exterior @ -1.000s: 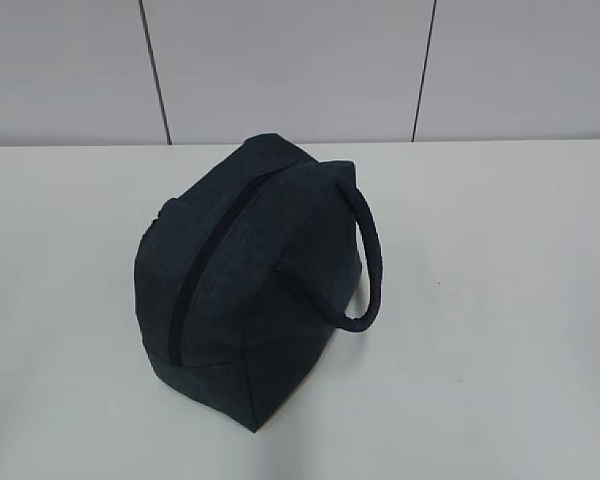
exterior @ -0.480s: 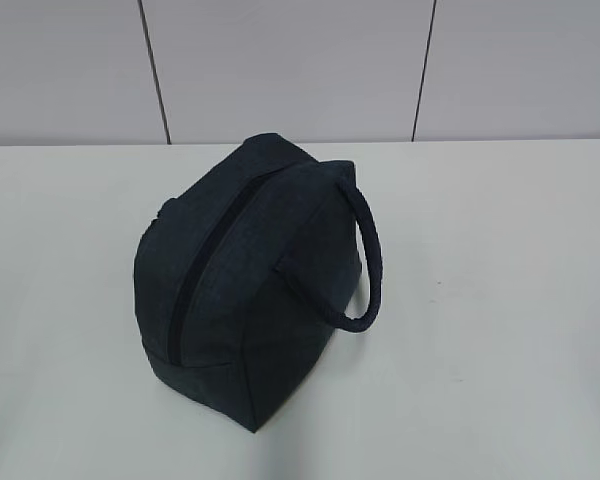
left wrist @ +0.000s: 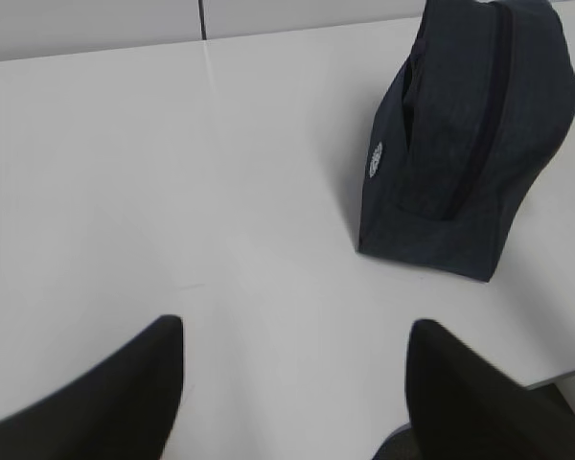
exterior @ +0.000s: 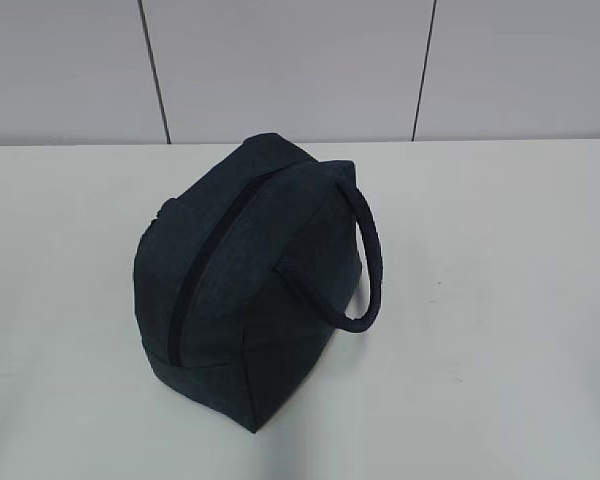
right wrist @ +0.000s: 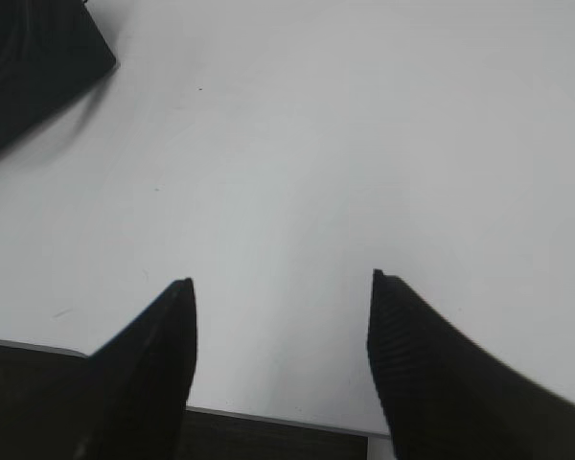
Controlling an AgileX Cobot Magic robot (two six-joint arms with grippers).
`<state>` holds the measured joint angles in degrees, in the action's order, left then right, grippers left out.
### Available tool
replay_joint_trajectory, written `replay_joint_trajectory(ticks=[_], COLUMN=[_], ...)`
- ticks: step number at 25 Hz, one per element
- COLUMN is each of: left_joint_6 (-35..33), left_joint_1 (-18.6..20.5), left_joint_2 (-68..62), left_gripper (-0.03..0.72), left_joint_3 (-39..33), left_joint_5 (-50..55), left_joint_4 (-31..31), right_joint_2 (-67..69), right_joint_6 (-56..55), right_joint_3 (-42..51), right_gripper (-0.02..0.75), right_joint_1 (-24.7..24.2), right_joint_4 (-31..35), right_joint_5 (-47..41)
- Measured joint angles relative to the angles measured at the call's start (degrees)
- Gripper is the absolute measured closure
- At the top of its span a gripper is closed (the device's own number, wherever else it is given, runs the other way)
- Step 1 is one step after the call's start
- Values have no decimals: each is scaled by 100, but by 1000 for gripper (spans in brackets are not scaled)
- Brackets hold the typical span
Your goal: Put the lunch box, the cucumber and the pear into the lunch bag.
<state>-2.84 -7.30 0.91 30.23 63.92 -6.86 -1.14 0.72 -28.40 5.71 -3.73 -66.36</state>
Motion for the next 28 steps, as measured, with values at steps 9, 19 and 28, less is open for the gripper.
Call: replay_joint_trajectory(ticks=[9,19,28], left_joint_6=[-5,-5,-5], left_joint_1=[0,0,360], left_joint_2=[0,0,0], left_gripper=[257,303,341], left_joint_3=[0,0,0], left_joint_5=[0,0,0], left_joint_4=[0,0,0], right_joint_2=[0,0,0], right_joint_6=[0,0,0], right_joint_3=[0,0,0], right_gripper=[288,289,289], right_joint_1=[0,0,0], right_joint_4=[0,0,0], right_joint_5=[13,13,25])
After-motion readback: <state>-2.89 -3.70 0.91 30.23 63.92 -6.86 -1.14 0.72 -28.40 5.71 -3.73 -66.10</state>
